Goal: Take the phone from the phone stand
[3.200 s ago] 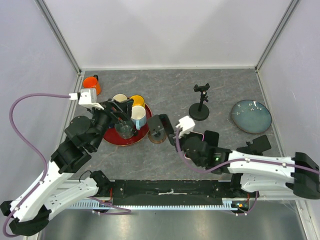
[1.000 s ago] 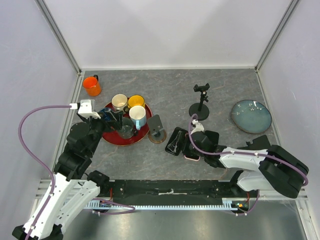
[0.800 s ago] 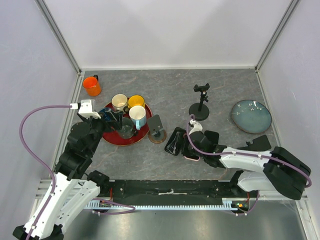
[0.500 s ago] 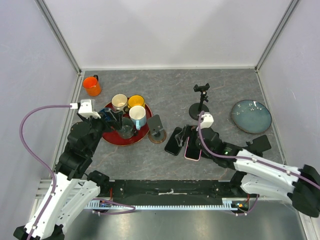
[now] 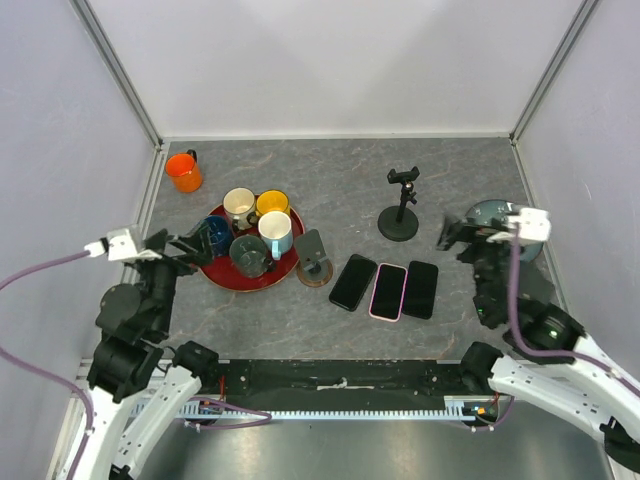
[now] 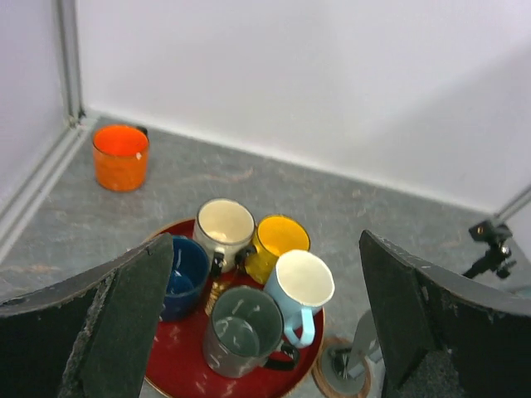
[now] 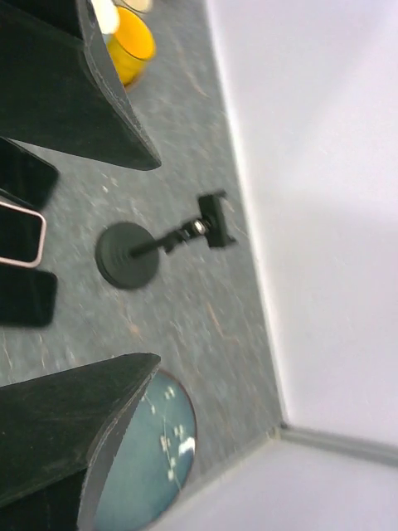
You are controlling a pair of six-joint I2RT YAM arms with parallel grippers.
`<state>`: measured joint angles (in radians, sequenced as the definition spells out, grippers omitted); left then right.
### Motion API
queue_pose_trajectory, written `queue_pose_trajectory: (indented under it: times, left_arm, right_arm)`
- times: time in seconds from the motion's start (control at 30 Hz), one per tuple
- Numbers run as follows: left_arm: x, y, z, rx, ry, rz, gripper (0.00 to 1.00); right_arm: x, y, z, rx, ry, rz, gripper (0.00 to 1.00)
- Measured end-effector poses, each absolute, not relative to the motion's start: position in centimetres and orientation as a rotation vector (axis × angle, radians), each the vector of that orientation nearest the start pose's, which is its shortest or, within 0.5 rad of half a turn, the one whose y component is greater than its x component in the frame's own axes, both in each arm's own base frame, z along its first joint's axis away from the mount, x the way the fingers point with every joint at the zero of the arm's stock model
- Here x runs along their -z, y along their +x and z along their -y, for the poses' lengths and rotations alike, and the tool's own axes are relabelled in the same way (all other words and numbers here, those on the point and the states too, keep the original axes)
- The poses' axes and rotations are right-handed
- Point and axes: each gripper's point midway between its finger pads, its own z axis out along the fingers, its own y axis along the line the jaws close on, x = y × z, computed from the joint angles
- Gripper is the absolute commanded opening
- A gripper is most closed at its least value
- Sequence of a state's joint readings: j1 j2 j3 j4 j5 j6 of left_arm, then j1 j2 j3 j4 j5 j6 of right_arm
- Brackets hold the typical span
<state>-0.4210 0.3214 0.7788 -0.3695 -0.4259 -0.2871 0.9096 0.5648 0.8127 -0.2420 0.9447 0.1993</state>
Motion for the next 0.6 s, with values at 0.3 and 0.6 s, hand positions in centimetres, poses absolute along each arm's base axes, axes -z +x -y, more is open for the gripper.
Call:
queue_pose_trajectory:
  times: [0.3,0.6]
  left_arm:
    - [-40.1,15.3,-1.5,0.245,-0.309,-1.224,1.00]
    - [-42.4,11.0,-4.0,0.275,-0.360,-1.057,1.00]
  right_arm:
    - [-37.3,18.5,2.4,-0.001,0.375,-1.391,0.98]
    - [-37.8,16.2,6.1,-0.030,0.471,-1.290,0.98]
